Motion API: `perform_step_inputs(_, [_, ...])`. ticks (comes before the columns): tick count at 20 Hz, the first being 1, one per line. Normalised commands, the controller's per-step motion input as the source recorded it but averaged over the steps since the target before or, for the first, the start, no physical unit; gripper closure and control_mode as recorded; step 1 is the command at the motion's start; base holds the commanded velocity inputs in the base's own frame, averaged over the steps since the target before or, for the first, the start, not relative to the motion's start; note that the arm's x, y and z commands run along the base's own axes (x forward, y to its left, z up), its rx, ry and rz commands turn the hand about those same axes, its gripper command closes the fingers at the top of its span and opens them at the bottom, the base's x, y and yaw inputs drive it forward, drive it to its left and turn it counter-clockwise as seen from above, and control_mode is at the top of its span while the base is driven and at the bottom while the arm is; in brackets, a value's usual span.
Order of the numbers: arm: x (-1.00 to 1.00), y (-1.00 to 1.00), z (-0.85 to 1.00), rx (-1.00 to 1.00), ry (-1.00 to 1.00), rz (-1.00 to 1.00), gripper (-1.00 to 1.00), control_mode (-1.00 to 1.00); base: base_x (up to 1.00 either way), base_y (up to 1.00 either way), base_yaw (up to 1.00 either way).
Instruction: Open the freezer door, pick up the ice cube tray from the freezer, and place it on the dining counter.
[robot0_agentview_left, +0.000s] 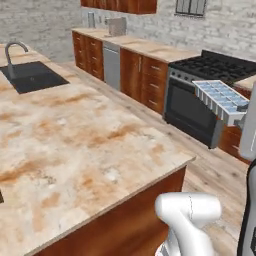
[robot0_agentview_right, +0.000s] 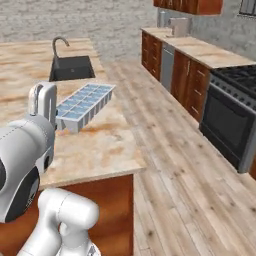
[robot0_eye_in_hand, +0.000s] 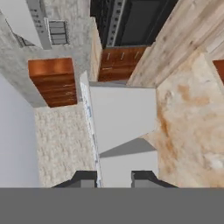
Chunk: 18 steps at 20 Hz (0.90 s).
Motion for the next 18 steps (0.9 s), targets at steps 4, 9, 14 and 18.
perform_step_inputs(4, [0.0,0.0,0.0,0.0,0.0,0.0,1.0,1.0,0.09,0.03,0.98])
perform_step_inputs(9, [0.0,0.0,0.0,0.0,0.0,0.0,1.0,1.0,0.25,0.82,0.65])
perform_step_inputs(14, [0.0,0.0,0.0,0.0,0.0,0.0,1.0,1.0,0.23,1.0,0.17])
perform_step_inputs(18, [0.0,0.0,0.0,0.0,0.0,0.0,1.0,1.0,0.0,1.0,0.09])
